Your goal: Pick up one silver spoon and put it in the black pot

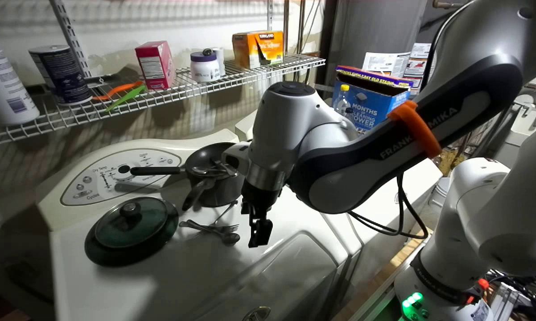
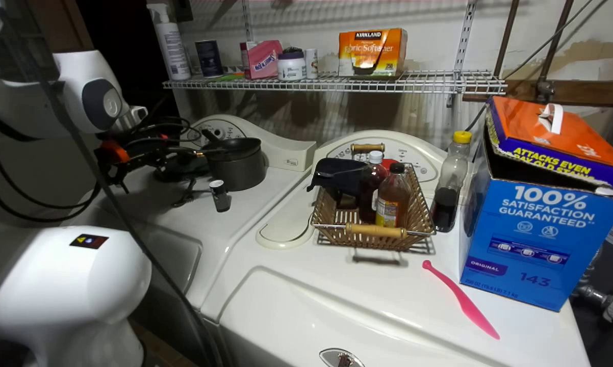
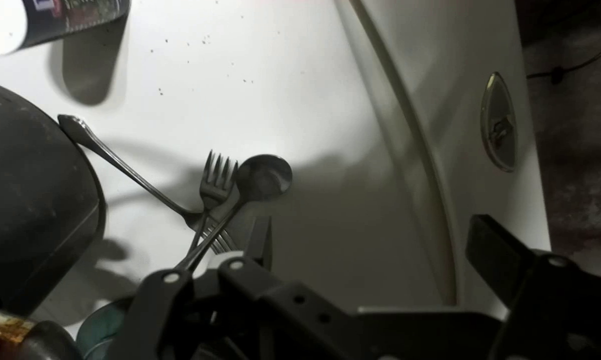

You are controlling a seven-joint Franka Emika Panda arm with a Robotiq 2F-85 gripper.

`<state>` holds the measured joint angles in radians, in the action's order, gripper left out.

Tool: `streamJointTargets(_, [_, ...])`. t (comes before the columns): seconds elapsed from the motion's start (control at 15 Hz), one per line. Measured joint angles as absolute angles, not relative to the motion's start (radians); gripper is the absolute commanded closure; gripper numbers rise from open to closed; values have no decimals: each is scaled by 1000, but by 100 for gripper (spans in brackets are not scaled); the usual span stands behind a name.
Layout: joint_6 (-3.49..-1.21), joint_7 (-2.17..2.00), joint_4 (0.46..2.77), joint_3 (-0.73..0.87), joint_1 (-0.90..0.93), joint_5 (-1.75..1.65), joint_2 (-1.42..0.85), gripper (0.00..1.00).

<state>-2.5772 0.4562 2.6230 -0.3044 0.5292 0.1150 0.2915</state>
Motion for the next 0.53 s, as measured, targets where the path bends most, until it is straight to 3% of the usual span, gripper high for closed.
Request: streamJointTargets(0.53, [-2824,655,2707,-291,563,40,205,0])
